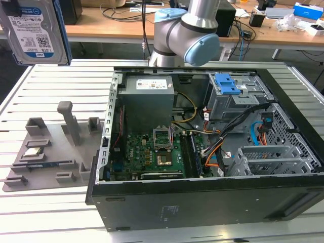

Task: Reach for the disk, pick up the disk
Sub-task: 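Pick up the disk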

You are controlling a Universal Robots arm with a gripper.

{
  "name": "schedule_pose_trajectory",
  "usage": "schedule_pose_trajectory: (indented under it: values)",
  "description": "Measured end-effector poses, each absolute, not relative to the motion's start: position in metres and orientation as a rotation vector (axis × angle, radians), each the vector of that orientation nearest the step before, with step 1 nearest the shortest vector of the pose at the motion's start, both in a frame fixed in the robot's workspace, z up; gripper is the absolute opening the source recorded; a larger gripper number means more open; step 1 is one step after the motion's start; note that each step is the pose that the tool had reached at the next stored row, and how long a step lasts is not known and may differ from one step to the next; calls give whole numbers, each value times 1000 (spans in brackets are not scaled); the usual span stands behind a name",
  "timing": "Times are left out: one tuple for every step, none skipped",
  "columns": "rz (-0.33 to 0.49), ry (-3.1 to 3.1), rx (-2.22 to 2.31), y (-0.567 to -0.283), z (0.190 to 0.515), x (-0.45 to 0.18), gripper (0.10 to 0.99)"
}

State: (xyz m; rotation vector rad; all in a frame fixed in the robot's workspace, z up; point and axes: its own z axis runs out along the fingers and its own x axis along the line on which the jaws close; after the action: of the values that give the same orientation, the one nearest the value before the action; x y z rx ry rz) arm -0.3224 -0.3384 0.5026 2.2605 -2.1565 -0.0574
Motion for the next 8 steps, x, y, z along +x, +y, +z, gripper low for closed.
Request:
schedule_pose_trajectory:
  values:
    - [-57, -2157, 2260, -338, 503, -319, 369]
    - [-57, -2157, 2261, -338, 502, -316, 369]
    - [-57, -2157, 2261, -338, 502, -312, 369]
    - [-57, -2157, 2261, -338, 502, -308, 369]
    - [-57, -2157, 2261, -338, 502, -306, 369]
    - [-57, -2157, 2261, -338, 503, -303, 369]
    - [-57, -2157, 2261, -338, 502, -298, 369]
    - [-57, -2157, 2261, -338, 502, -295, 369]
